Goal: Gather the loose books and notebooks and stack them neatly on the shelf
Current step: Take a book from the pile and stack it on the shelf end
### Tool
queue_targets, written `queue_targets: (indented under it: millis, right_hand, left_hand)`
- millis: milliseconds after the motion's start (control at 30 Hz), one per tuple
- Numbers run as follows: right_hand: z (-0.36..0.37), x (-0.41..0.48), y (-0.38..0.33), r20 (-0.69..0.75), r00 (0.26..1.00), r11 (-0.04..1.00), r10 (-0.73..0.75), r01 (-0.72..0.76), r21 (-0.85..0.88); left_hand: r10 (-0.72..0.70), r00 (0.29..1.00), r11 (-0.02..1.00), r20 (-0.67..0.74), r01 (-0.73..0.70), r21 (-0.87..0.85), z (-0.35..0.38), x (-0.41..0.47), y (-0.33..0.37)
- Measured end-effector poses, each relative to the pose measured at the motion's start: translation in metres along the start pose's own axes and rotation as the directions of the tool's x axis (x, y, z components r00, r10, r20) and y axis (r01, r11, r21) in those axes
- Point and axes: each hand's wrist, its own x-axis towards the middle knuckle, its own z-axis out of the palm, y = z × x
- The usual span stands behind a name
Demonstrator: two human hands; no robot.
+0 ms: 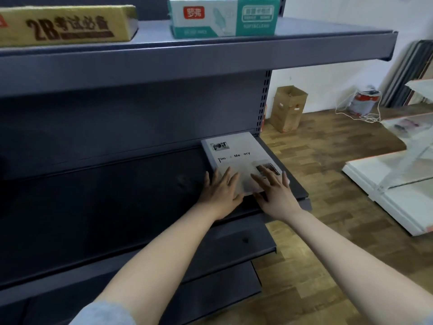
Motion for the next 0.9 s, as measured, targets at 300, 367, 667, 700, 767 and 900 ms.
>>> queue_targets:
  millis: [300, 367, 667, 700, 767, 900]
  right_hand:
    - [0.01, 0.054, -0.148, 0.085, 0.98, 0.978, -0.182, 0.171, 0.121]
    - [0.015, 0.064, -0.194, 0.059, 0.969, 0.965, -0.238, 0.229, 0.128]
    - [0.039, 0.066, -0.398, -0.043, 0.815, 0.763, -0.578, 0.559, 0.324]
    - [0.039, 0.063, -0.421, -0.078, 0.783, 0.723, -0.617, 0.604, 0.336]
    - [0.035, 0.057, -0.451, -0.205, 0.728, 0.637, -0.655, 0.677, 0.368]
    - [0.024, 0.041, -0.52, -0.392, 0.606, 0.459, -0.692, 0.788, 0.409]
  left_hand:
    - [-0.085, 0.943, 0.987, -0.321, 0.123, 0.102, -0.037, -0.107, -0.127]
    - [-0.158, 0.918, 0.974, -0.365, 0.205, 0.094, -0.045, -0.141, -0.157]
    - [-0.454, 0.755, 0.851, -0.472, 0.525, 0.021, -0.068, -0.306, -0.252]
    - [-0.48, 0.739, 0.832, -0.473, 0.555, 0.024, -0.072, -0.325, -0.259]
    - [-0.488, 0.726, 0.818, -0.484, 0.574, 0.036, -0.08, -0.347, -0.264]
    - [-0.553, 0.603, 0.757, -0.575, 0.651, -0.045, -0.085, -0.393, -0.278]
